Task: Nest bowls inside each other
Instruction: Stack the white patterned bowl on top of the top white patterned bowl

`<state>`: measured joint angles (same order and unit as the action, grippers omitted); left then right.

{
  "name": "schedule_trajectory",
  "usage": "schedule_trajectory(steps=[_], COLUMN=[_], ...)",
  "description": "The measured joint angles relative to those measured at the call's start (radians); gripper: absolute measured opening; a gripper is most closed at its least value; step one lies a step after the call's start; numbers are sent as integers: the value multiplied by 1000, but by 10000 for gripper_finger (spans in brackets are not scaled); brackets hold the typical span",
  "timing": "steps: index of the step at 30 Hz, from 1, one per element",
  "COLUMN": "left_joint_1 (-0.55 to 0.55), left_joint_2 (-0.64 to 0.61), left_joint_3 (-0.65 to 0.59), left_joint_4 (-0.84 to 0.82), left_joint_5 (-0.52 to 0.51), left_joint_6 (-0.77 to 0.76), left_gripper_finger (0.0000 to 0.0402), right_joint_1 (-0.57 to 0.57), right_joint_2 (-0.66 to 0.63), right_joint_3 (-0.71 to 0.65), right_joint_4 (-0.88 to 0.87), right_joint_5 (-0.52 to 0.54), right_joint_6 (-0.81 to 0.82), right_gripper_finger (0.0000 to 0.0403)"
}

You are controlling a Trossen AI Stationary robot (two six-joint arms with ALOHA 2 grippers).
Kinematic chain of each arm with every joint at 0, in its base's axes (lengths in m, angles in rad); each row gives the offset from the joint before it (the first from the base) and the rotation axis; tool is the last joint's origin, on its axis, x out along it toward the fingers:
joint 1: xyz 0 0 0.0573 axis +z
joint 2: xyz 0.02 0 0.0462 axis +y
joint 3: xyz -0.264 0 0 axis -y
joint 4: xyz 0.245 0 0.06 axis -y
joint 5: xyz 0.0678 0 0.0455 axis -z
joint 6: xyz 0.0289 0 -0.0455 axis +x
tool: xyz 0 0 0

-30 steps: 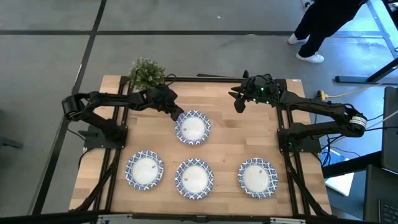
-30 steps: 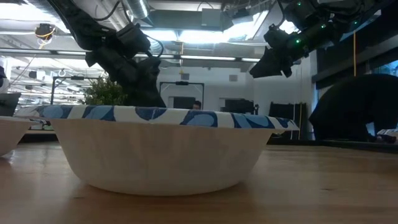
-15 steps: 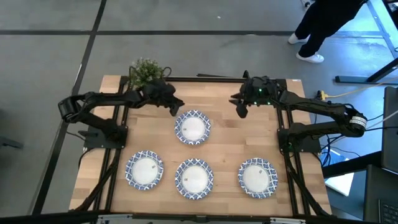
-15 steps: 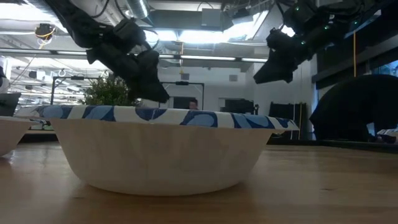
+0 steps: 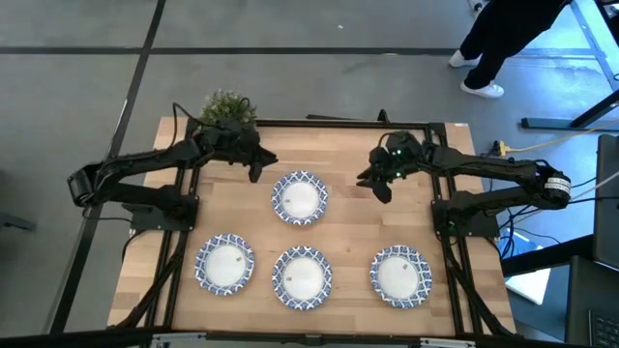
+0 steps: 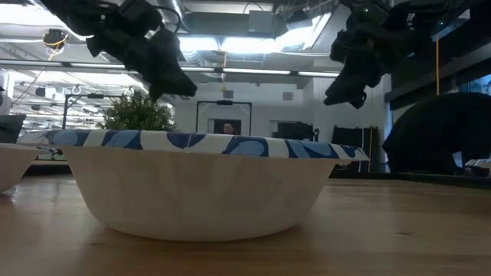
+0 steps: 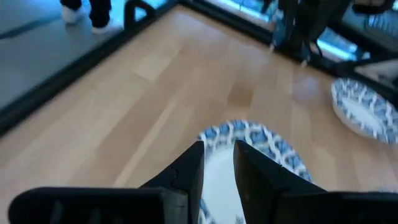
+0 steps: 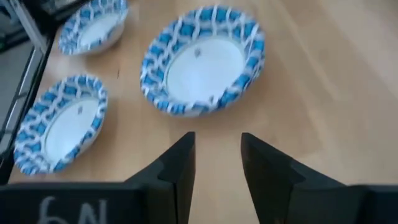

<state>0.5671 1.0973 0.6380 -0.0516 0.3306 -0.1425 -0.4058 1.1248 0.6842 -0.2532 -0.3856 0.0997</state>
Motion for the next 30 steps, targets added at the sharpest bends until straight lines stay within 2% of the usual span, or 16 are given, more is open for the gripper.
schedule_trajectory(steps=[4,10,17,23,30], left_joint_1=[-29,-95,-152,-177,-206], left_joint_2=[-7,-7,-7,-7,-6], left_joint_3=[0,0,0,0,0], left_joint_4=[-45,-47,-44,-44,-41], left_joint_5=[-24,-26,-26,-33,-92], left_joint_6=[1,0,-4,-13,-15], left_gripper_finger=[81,81,81,81,81], right_joint_1=[38,135,290,410,511], right_joint_2=[0,-3,-30,-35,-30], right_joint_3=[0,0,0,0,0], right_joint_4=[-93,-278,-397,-530,-543], right_joint_5=[21,-49,-87,-54,-6], right_joint_6=[2,22,75,123,202], right_gripper_finger=[129,129,129,129,129])
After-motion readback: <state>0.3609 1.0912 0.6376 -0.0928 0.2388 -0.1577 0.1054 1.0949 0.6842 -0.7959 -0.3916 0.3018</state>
